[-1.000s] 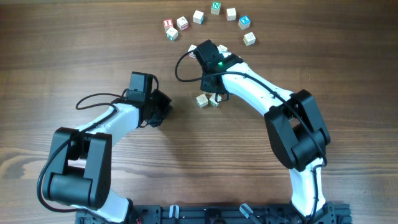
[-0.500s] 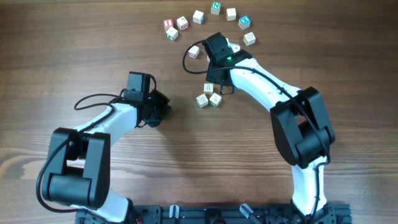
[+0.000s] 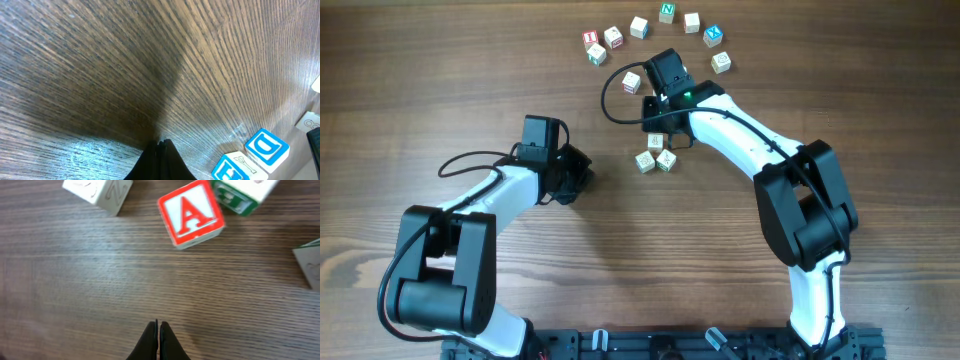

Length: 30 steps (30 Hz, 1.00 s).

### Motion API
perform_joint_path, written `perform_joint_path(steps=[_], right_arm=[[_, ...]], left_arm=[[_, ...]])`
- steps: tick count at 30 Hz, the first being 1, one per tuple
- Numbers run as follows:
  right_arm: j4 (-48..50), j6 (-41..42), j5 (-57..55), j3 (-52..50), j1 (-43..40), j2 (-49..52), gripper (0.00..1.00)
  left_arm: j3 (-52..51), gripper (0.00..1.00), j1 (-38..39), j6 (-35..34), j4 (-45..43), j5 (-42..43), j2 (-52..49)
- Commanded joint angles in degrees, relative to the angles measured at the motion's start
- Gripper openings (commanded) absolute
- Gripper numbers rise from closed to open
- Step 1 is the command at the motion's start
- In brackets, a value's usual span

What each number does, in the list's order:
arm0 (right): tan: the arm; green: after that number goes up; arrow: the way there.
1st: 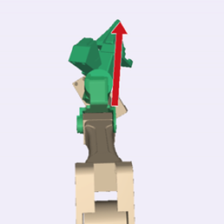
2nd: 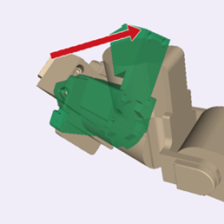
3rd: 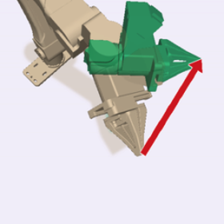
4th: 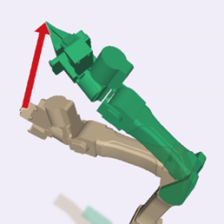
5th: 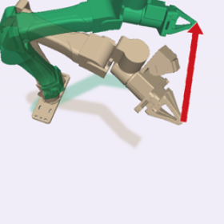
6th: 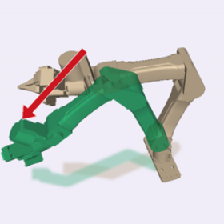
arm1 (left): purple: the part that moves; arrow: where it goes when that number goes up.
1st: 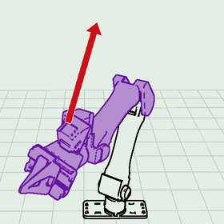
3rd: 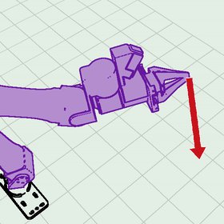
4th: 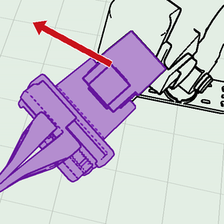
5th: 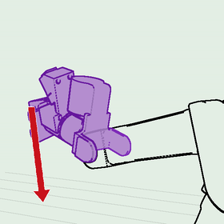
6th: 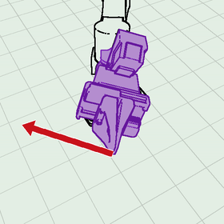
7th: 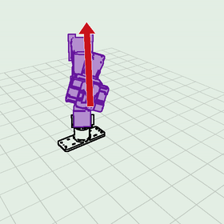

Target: Form a circle

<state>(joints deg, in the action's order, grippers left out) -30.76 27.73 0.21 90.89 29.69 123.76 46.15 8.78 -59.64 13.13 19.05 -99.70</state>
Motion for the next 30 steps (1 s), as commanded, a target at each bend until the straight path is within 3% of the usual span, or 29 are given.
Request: perform_joint_path(steps=[1,5,14,30], right_arm=[[0.3,-3.8,4.0,0.1,0.5,0.5,0.05],[1.8,-8.5,9.0,-0.3,0.9,0.5,0.05],[0.7,-10.9,9.1,-0.6,2.5,0.5,0.04],[-2.7,-9.7,5.9,-1.0,2.6,0.5,0.05]], left_arm=[[-2.8,0.04,-0.9,0.9,2.2,-4.8,-2.6],[-2.8,0.04,-0.9,0.9,2.2,-5.0,-2.6],[-2.8,0.04,-0.9,0.9,2.1,-5.2,-2.6],[-2.8,0.04,-0.8,0.9,2.2,-5.6,-2.6]])
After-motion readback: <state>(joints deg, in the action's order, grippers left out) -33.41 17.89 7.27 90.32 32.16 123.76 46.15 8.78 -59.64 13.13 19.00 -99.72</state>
